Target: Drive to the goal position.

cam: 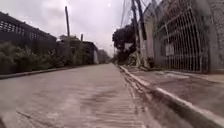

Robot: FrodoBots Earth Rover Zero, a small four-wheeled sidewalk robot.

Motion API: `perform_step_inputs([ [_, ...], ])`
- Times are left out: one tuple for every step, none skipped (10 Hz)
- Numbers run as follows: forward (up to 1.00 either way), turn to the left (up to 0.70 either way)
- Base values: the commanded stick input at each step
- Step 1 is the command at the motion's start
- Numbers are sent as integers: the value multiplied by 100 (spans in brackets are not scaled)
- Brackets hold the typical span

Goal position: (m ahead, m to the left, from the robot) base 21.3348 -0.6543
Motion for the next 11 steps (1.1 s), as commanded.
perform_step_inputs([
  [100, 0],
  [100, 0],
  [100, 0],
  [100, 0],
  [100, 0],
  [100, 0],
  [100, 0],
  [100, 0],
  [100, 0],
  [100, 0],
  [100, 0],
])
